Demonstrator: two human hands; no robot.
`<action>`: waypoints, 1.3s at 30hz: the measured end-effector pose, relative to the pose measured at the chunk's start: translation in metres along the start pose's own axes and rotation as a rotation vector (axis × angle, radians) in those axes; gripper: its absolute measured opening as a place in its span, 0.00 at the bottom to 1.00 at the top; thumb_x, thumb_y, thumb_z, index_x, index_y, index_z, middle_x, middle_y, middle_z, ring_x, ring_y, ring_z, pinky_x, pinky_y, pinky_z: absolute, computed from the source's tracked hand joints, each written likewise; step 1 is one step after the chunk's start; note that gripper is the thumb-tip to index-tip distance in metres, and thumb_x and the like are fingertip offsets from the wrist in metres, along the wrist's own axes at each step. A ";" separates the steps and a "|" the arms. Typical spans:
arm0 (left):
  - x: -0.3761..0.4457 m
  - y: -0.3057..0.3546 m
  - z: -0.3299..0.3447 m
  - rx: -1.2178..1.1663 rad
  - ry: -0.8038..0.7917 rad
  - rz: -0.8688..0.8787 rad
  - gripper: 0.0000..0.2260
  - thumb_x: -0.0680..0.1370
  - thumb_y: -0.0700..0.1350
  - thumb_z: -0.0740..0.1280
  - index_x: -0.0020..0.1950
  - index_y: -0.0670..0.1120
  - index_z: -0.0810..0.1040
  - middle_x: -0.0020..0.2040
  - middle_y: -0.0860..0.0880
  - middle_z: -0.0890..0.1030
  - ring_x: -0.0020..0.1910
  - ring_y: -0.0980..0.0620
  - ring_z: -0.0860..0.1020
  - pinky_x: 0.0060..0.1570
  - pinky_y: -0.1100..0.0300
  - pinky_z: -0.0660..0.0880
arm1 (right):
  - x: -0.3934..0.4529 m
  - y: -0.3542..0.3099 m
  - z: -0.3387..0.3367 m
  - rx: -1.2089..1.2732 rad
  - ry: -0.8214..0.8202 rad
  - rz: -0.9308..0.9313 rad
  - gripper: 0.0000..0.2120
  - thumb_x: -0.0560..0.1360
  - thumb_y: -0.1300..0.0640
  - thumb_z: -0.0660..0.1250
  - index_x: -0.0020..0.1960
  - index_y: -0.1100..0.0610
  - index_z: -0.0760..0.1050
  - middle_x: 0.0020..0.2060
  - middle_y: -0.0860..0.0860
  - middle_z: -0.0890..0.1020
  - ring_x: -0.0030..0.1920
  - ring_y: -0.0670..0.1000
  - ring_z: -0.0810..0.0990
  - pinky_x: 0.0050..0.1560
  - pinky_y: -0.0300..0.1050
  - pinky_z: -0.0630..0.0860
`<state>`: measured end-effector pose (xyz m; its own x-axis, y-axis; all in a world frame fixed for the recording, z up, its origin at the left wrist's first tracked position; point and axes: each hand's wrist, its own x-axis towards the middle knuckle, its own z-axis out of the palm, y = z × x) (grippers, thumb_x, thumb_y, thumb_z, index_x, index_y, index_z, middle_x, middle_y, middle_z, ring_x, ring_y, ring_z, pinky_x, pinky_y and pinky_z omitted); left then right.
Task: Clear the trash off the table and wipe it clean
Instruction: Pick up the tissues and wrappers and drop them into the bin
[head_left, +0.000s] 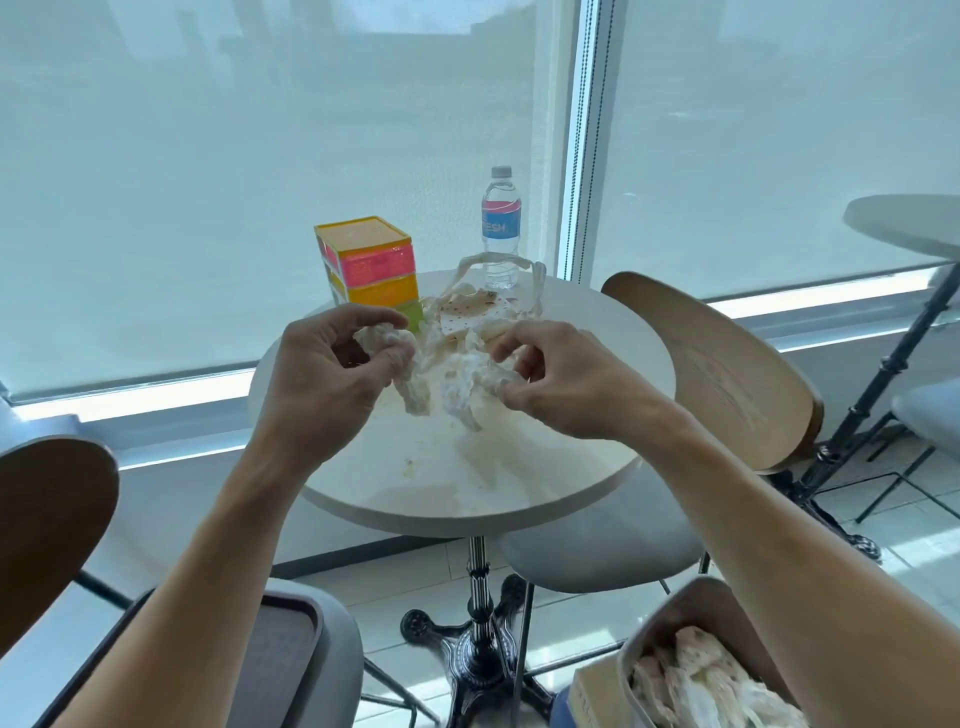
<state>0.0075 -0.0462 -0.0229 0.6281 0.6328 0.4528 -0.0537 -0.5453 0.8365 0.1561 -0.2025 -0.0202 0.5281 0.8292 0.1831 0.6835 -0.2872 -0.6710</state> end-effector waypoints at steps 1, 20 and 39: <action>-0.001 0.004 0.002 -0.017 -0.013 0.007 0.07 0.74 0.40 0.74 0.46 0.52 0.83 0.41 0.49 0.84 0.34 0.58 0.79 0.38 0.61 0.79 | -0.003 0.001 -0.003 0.028 0.029 -0.004 0.07 0.75 0.56 0.69 0.53 0.49 0.77 0.36 0.47 0.78 0.35 0.43 0.75 0.37 0.36 0.72; -0.026 0.041 0.080 -0.132 -0.219 0.069 0.10 0.73 0.38 0.74 0.46 0.53 0.83 0.39 0.57 0.85 0.35 0.59 0.80 0.38 0.64 0.78 | -0.087 0.068 -0.059 0.500 0.373 0.188 0.10 0.79 0.60 0.63 0.44 0.54 0.82 0.34 0.54 0.76 0.31 0.46 0.71 0.36 0.42 0.70; -0.046 0.033 0.132 0.012 -0.343 0.047 0.10 0.74 0.41 0.74 0.48 0.56 0.84 0.41 0.39 0.83 0.37 0.35 0.77 0.40 0.44 0.78 | -0.089 0.100 -0.031 0.658 0.339 0.324 0.07 0.76 0.64 0.68 0.48 0.54 0.82 0.44 0.55 0.83 0.43 0.47 0.81 0.54 0.46 0.81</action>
<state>0.0792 -0.1657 -0.0565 0.8496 0.3865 0.3588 -0.0806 -0.5771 0.8127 0.1932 -0.3203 -0.0811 0.8455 0.5322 0.0441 0.0891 -0.0592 -0.9943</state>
